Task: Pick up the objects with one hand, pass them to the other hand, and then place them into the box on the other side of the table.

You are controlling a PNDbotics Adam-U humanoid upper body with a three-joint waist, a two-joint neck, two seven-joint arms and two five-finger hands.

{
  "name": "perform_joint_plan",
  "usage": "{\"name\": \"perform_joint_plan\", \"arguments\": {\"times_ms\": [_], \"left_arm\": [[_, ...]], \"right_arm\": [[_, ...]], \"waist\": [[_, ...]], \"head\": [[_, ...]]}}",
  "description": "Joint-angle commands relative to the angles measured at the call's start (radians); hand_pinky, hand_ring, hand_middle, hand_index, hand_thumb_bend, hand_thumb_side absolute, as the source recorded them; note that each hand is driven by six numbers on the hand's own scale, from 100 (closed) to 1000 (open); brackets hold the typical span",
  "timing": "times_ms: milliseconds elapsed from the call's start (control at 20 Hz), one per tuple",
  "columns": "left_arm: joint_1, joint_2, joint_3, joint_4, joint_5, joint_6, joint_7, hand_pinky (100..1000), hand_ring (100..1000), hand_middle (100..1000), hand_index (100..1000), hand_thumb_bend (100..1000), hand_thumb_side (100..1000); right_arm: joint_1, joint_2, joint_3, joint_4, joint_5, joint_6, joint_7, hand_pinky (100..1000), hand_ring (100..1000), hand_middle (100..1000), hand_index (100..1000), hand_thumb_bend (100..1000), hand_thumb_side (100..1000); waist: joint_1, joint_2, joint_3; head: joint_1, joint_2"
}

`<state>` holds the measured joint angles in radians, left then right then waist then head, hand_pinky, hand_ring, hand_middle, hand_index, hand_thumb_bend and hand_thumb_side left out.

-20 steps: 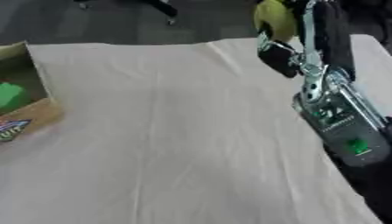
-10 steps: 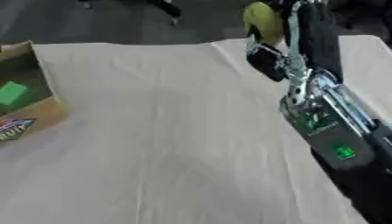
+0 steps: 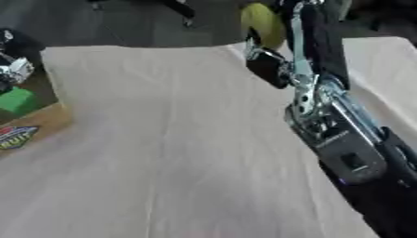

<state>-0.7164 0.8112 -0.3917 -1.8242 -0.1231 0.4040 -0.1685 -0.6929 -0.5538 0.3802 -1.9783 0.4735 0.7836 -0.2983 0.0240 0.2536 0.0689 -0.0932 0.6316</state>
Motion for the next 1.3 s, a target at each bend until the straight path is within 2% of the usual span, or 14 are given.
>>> {"name": "perform_joint_plan", "arguments": {"times_ms": [50, 650, 800, 1100, 1300], "left_arm": [[-0.027, 0.006, -0.010, 0.003, 0.007, -0.001, -0.017, 617, 689, 657, 810, 100, 742], [-0.078, -0.013, -0.083, 0.034, 0.009, -0.025, -0.055, 622, 691, 661, 811, 100, 742], [-0.096, -0.020, -0.100, 0.028, -0.006, -0.039, -0.055, 626, 692, 662, 810, 100, 715], [-0.125, -0.042, -0.131, 0.027, -0.035, -0.068, 0.003, 617, 679, 645, 793, 100, 637], [-0.137, -0.055, -0.153, 0.030, -0.018, -0.085, 0.044, 609, 674, 640, 789, 100, 644]], "right_arm": [[-0.026, -0.001, -0.001, -0.022, -0.023, -0.008, -0.003, 789, 542, 330, 525, 100, 100], [-0.053, 0.024, 0.064, -0.022, -0.110, -0.029, 0.036, 787, 539, 323, 524, 100, 100], [-0.057, 0.032, 0.083, -0.022, -0.123, -0.032, 0.051, 786, 538, 321, 524, 100, 100], [-0.062, 0.050, 0.106, -0.022, -0.147, -0.054, 0.062, 785, 536, 318, 523, 100, 100], [-0.067, 0.060, 0.119, -0.022, -0.156, -0.064, 0.068, 786, 535, 317, 522, 100, 100]], "waist": [[0.000, -0.031, -0.001], [0.003, -0.032, 0.003], [0.003, -0.033, 0.005], [0.003, -0.033, 0.009], [0.004, -0.033, 0.010]], "head": [[0.005, 0.003], [0.032, 0.003], [0.033, 0.002], [0.034, 0.002], [0.033, 0.004]]}}
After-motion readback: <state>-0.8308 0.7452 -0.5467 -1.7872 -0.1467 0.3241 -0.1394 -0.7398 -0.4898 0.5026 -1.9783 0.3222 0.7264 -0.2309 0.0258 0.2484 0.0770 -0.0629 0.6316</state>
